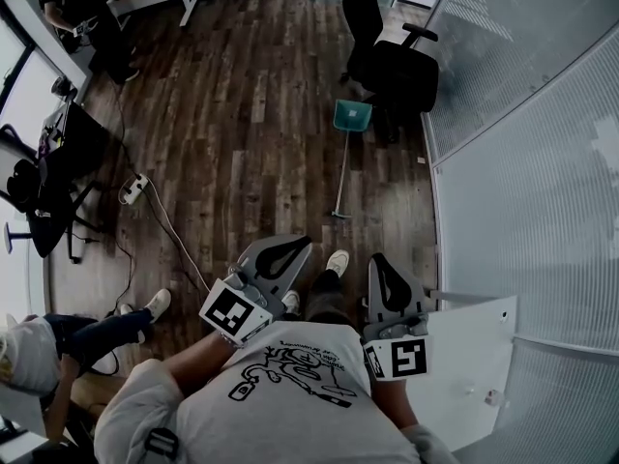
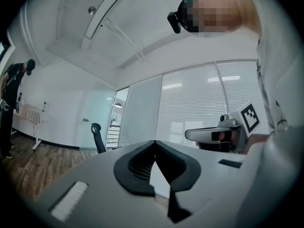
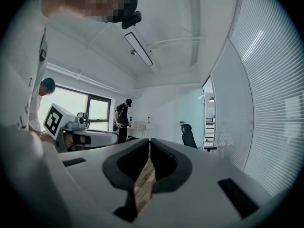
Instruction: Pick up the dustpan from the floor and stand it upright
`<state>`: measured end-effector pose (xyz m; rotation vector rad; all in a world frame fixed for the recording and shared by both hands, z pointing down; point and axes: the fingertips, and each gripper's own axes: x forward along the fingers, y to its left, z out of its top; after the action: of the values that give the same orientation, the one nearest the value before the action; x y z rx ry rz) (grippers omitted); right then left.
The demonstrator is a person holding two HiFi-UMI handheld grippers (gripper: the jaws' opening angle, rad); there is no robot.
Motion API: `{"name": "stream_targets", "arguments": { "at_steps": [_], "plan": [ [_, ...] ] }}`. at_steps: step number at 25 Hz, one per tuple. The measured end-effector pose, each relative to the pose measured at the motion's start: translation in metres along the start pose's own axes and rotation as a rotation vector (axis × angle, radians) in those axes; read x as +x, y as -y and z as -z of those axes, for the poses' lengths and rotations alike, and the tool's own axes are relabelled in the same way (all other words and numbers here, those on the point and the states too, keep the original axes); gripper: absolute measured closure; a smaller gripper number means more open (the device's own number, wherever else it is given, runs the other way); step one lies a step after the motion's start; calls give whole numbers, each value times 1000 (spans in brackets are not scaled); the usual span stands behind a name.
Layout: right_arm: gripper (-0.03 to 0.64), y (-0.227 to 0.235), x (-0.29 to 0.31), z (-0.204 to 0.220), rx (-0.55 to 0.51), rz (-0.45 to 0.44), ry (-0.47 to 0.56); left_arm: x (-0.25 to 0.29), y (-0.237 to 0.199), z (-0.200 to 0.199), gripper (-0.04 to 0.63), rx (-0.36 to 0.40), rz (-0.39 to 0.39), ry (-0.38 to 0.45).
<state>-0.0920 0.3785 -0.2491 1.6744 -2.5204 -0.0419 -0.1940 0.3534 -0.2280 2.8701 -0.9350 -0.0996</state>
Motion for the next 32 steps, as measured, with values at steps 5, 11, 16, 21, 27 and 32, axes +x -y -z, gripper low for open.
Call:
{"name": "stream_targets", "arguments": {
  "at_steps": [5,11,16,21,27,32],
  "plan": [
    [606,36,26,8,10,5,0,41,-20,6,594,5,-1,-12],
    [606,97,64,9,21,-2,-3,109,-43,3,594,5,-10,-20],
    [606,162,97,12,37,-17,-1,179,-67,0,594,17,-42,-37],
    [606,225,122,18,37,-31,0,244,-80,-2,594,33,-53,-37],
    [606,259,148,23,22,-44,-11,283,-91,4,594,17,-52,-39],
    [606,268,183,24,34,-59,-22,301,-118,7,594,6,-44,-58]
  ]
}}
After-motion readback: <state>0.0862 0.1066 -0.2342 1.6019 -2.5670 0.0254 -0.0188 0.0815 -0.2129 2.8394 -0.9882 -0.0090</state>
